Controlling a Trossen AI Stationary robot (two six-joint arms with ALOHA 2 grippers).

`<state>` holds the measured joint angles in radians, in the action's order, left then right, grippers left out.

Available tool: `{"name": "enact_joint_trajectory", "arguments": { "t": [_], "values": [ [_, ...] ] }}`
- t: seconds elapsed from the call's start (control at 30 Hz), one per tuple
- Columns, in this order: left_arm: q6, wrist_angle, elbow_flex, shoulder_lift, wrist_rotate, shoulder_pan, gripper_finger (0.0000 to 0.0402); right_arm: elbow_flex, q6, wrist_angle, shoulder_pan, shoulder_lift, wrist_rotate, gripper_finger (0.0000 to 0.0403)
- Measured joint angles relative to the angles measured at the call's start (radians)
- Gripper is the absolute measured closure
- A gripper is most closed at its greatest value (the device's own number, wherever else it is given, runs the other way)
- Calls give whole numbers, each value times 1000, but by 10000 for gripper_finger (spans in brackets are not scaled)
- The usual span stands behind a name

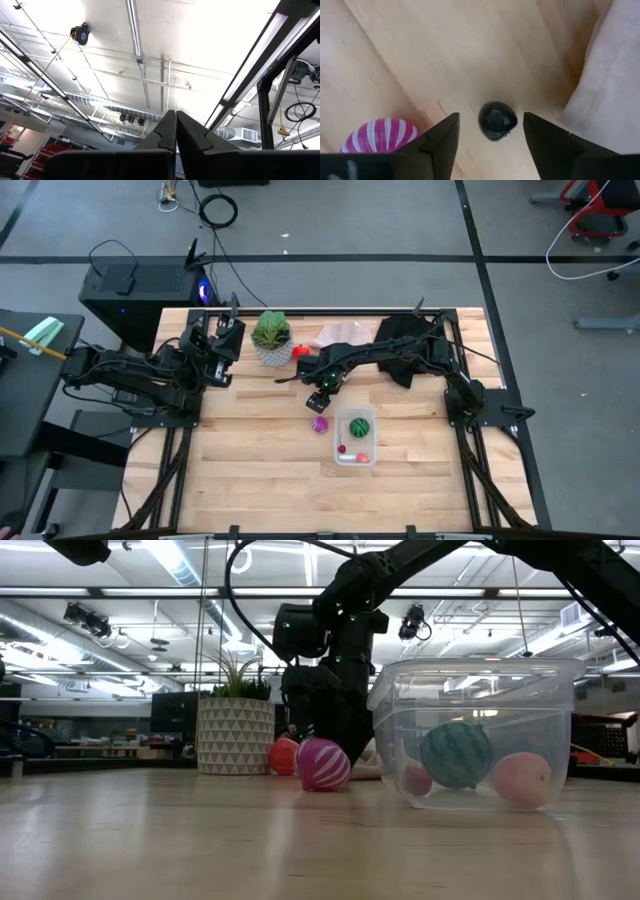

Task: Pick and placing Produce into tupperware
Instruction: Put the black plum into the transparent bin

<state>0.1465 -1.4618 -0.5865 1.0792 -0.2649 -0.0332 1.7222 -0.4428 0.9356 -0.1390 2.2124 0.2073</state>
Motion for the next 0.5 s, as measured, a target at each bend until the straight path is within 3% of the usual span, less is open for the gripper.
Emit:
{"name": "enact_joint_trajectory", "arguments": {
  "t": [0.5],
  "values": [
    [0,1,0,0,0,0,384,0,0,-1,0,0,-4,274]
  ]
}}
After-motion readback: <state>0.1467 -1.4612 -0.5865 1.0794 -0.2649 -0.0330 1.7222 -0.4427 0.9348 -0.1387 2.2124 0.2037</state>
